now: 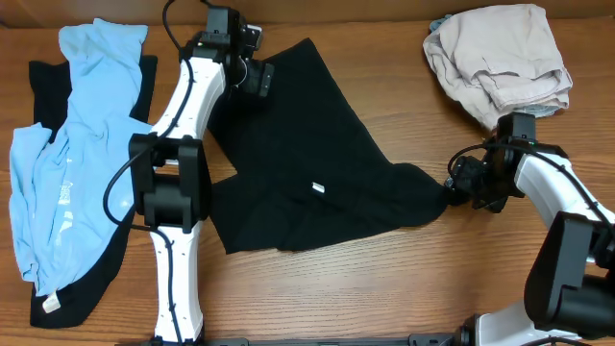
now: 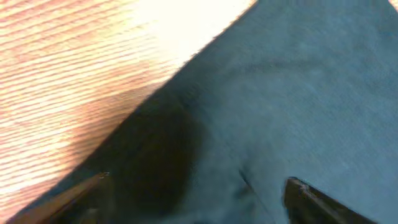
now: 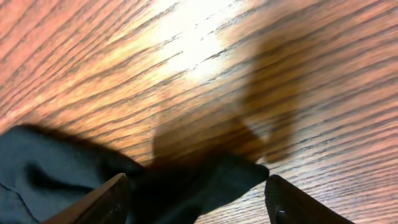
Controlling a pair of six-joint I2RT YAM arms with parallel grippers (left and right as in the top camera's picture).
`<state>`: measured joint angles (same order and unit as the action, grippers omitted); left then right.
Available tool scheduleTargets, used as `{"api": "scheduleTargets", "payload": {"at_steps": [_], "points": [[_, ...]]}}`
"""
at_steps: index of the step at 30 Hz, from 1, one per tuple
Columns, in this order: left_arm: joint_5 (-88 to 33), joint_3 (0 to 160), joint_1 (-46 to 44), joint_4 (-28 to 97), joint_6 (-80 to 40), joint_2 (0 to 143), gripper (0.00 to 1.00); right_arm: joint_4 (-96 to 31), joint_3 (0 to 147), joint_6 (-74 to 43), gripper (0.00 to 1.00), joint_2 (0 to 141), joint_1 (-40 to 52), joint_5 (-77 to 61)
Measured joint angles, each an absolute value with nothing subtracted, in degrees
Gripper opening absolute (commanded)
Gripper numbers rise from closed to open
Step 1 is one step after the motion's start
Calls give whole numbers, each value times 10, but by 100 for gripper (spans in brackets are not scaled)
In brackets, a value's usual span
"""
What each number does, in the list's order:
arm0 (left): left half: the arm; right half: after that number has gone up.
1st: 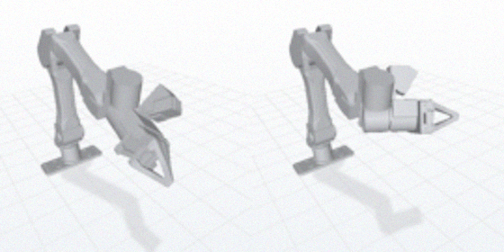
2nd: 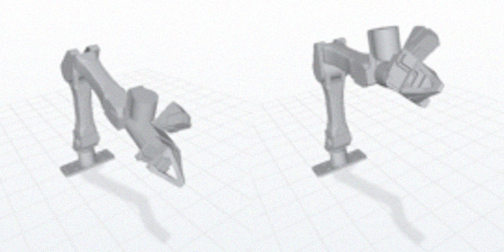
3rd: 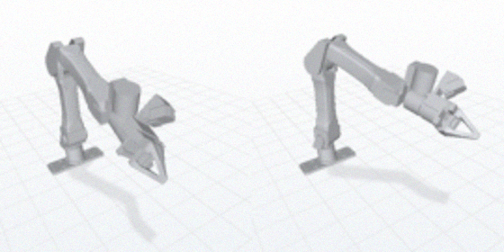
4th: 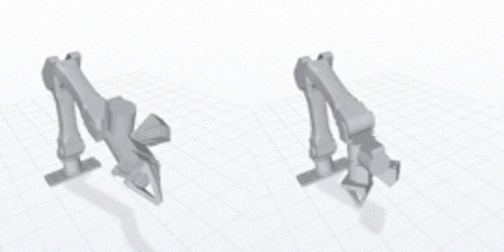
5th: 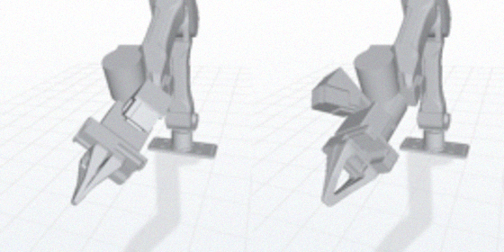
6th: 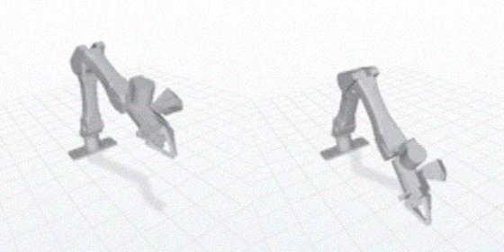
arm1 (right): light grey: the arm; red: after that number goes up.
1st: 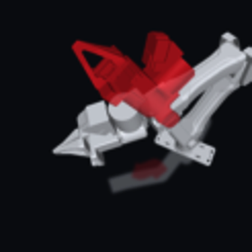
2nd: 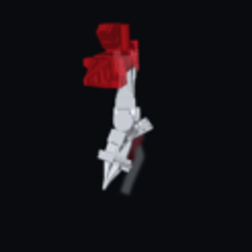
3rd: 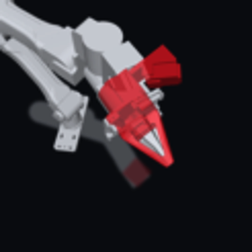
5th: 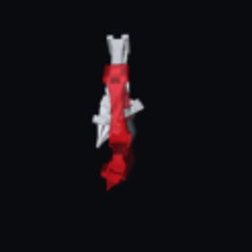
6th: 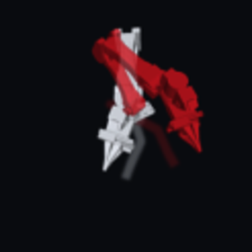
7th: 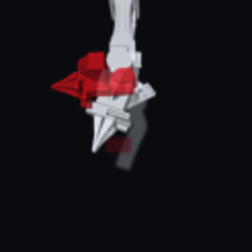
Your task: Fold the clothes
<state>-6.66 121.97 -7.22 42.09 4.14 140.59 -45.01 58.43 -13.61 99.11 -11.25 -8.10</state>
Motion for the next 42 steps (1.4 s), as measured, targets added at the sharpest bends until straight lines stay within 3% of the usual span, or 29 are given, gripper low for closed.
{"api": "scheduleTargets", "payload": {"at_steps": [15, 25, 30, 33, 42], "points": [[-38, 1220, -93, 333, -19, 1437, 55, -450, 584, -135, 73, 991, -112, -81], [-8, 1220, -103, 342, -29, 1447, 41, -449, 584, -134, 73, 991, -112, -81], [19, 1220, -102, 346, -31, 1448, 26, -446, 584, -134, 73, 991, -112, -81], [25, 1220, -102, 349, -31, 1449, 4, -445, 584, -135, 73, 991, -112, -81], [51, 1228, -101, 390, -42, 1449, 4, -432, 584, -129, 73, 991, -112, -81]]}}
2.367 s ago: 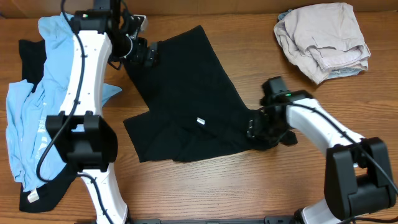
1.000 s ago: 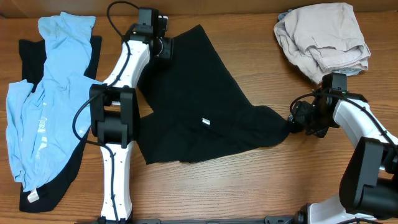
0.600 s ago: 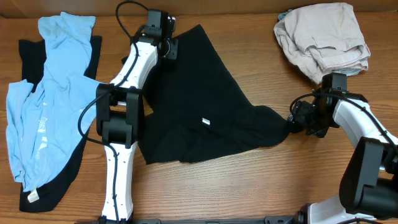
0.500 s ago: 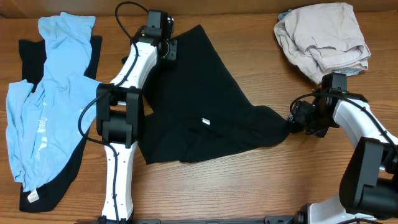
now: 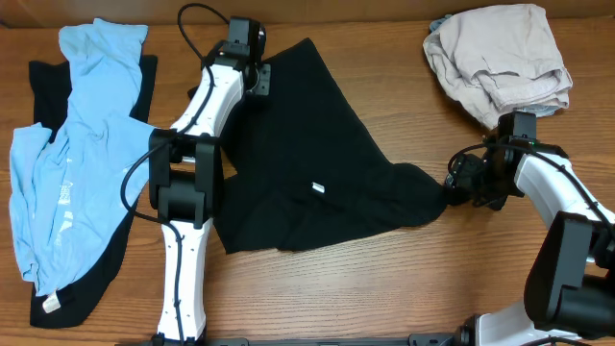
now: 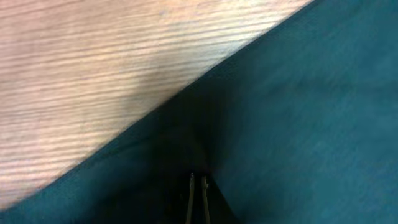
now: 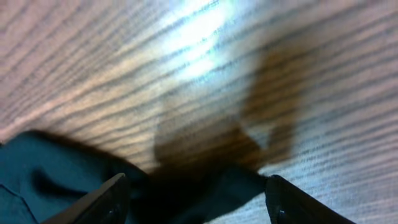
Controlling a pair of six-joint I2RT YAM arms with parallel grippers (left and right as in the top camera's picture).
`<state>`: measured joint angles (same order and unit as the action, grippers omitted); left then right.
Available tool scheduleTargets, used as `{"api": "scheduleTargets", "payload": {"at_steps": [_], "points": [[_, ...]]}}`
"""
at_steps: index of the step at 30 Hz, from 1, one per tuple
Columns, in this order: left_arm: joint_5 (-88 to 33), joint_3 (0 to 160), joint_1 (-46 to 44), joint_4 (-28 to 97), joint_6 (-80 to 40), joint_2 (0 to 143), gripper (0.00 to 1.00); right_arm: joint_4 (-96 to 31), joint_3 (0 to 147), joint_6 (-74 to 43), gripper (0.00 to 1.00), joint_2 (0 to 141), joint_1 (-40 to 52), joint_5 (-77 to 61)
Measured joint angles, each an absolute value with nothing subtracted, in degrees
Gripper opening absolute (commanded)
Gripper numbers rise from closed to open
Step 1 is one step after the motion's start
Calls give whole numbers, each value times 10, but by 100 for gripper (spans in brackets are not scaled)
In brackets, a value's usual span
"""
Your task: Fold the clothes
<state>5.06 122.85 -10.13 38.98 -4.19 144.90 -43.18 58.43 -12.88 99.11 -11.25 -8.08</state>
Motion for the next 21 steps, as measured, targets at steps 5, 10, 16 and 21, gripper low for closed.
{"api": "scheduleTargets", "payload": {"at_steps": [5, 10, 16, 21], "points": [[71, 1329, -89, 545, -61, 1447, 4, -433, 585, -115, 72, 991, -113, -100], [79, 1435, -69, 683, -65, 1404, 4, -473, 608, -100, 70, 991, -112, -160], [86, 1490, -58, 809, -70, 1307, 4, -545, 651, -82, 70, 959, -98, -219], [86, 1493, -60, 856, -70, 1285, 4, -576, 656, -70, 70, 918, -34, -238]]}}
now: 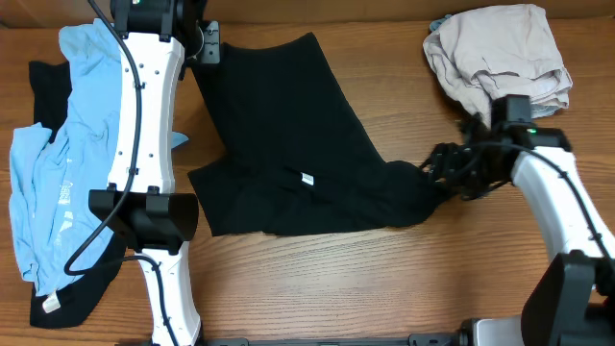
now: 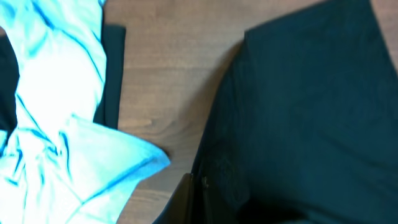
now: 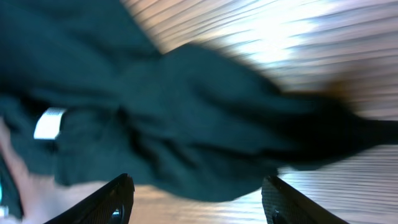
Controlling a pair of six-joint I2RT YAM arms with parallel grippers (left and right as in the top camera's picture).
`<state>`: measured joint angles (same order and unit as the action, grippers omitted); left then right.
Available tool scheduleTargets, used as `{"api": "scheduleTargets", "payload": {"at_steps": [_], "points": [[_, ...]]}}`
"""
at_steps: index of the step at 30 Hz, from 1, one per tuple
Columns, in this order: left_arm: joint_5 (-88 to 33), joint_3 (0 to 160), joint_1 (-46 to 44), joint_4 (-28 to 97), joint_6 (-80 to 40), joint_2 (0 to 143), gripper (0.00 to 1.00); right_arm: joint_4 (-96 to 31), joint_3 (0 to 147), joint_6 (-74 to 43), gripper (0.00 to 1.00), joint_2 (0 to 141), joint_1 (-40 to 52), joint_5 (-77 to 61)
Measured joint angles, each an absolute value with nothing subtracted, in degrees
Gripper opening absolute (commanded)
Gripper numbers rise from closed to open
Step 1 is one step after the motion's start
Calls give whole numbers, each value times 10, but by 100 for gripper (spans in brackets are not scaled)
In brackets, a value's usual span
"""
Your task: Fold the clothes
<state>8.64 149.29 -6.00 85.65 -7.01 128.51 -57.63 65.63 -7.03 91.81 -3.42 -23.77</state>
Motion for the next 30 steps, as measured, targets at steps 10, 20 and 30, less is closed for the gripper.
{"api": "scheduleTargets", "payload": {"at_steps": [10, 20, 30], "points": [[81, 1493, -60, 913, -71, 1283, 4, -483, 614, -81, 70, 921, 157, -212], [51, 1492, -60, 917, -72, 1188, 4, -452, 591, -93, 70, 997, 185, -186], [63, 1493, -60, 924, -72, 1112, 4, -444, 599, -145, 70, 1038, 157, -180]]}}
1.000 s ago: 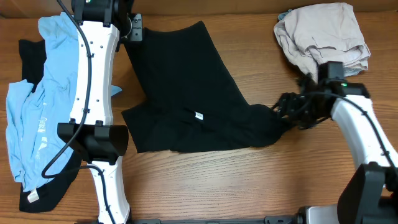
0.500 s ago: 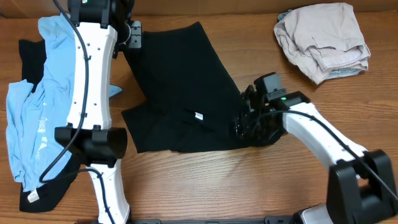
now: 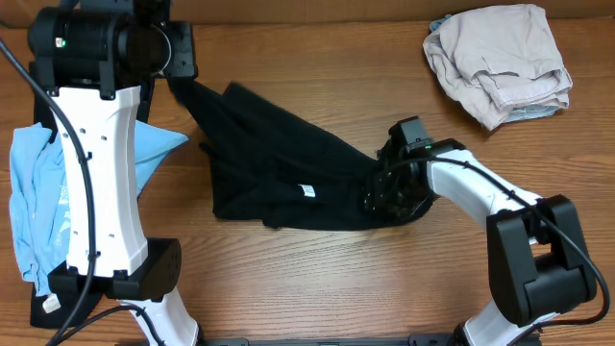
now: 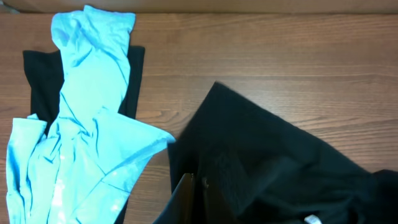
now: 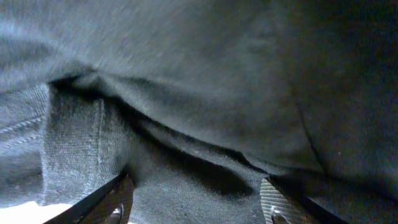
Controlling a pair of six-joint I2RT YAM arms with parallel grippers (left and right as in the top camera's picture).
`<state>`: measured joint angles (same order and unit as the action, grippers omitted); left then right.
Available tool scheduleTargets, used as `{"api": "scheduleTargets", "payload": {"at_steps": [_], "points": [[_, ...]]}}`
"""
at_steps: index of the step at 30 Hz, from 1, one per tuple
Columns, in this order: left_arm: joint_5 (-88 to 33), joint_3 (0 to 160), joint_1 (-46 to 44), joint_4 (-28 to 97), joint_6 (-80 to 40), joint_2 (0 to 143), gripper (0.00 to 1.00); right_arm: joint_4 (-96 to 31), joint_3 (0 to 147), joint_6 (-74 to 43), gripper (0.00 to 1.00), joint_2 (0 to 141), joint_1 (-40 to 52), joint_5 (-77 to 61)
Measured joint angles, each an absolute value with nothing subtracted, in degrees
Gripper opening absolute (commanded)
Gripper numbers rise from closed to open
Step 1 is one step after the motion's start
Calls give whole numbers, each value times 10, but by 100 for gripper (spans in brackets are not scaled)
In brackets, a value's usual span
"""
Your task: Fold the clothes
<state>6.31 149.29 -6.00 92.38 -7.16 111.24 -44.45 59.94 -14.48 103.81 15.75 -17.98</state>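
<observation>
A black garment [image 3: 288, 163] lies bunched across the table's middle, its upper left corner pulled up off the wood. My left gripper [image 3: 180, 65] is raised high and shut on that corner; in the left wrist view the closed fingers [image 4: 186, 198] pinch black cloth [image 4: 280, 168] that hangs down to the table. My right gripper [image 3: 386, 197] sits low on the garment's right end. Its fingers [image 5: 117, 200] stand wide apart with folds of black cloth [image 5: 199, 112] filling the view between them.
A light blue garment [image 3: 43, 202] lies over another black one [image 3: 43, 303] at the left edge, also visible as the blue garment [image 4: 81, 124] from the left wrist. A beige pile of clothes [image 3: 500, 58] sits at the back right. Bare wood [image 3: 336, 288] runs along the front.
My left gripper has risen higher with the corner, and the black garment has drawn in from a flat spread to a bunched band. My right gripper has moved left onto the garment's right end.
At first my left gripper was open over the garment's upper left edge and my right one open at its right tip. Then the left was shut on the edge. Then it held that corner lifted toward the left, and now holds it higher, the cloth gathered.
</observation>
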Motion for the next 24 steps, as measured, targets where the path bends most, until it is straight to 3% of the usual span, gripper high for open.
{"api": "scheduleTargets", "payload": {"at_steps": [10, 12, 16, 24], "points": [[51, 1493, -60, 933, -72, 1160, 4, -361, 609, -159, 70, 1047, -14, -147], [36, 1493, -60, 933, -72, 1178, 4, -377, 625, -138, 66, 1056, -60, -170], [17, 1493, -62, 932, -72, 1219, 4, -453, 670, -96, 66, 1071, -107, -211], [8, 1493, -68, 916, -72, 1287, 4, -549, 762, -42, 70, 1000, -38, -251]]}}
